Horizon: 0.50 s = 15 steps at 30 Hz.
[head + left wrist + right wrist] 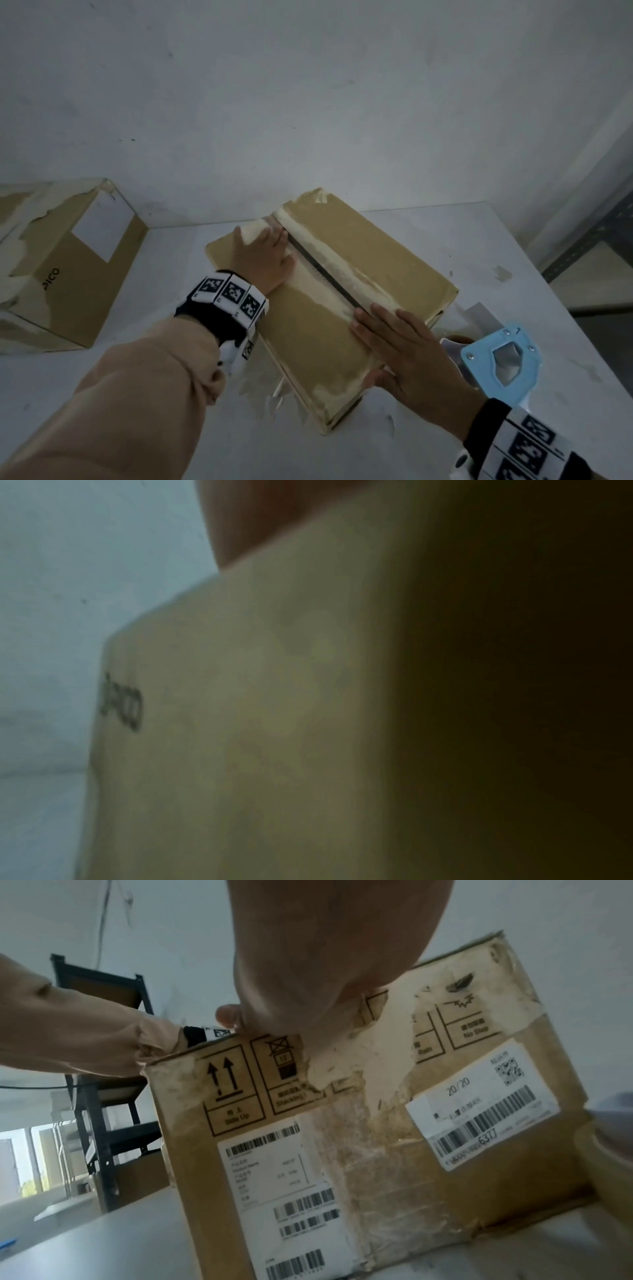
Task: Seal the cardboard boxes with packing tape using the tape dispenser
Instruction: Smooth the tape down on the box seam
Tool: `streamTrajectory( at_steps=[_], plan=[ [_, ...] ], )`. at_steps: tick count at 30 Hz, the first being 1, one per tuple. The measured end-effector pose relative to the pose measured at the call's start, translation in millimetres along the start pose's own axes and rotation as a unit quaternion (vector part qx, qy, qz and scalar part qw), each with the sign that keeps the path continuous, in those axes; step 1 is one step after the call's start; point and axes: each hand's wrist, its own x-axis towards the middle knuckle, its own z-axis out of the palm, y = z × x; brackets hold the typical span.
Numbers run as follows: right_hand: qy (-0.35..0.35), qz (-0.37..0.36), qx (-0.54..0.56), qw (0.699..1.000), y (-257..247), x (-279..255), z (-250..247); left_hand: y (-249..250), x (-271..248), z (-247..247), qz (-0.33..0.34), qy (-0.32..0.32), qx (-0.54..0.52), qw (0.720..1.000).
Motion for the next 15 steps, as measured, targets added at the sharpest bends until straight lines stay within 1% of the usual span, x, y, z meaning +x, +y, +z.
streamTrajectory(
  at_steps=[4,10,12,15],
  plan=[
    [0.001,0.004,0.007,1.0,-1,1,-2,19,-25,3,0.066,-0.001,-0.044,0.997],
    [-0.016,0.011,0.005,1.0,-2,0,-2,49,-58,8,0.152,0.016,-0.094,0.984],
    [-0.021,0.015,0.005,1.0,-3,1,-2,53,-63,10,0.161,0.018,-0.107,0.981],
    [-0.025,0.023,0.011,0.999,-4,1,-2,48,-61,9,0.171,0.01,-0.111,0.979]
  ],
)
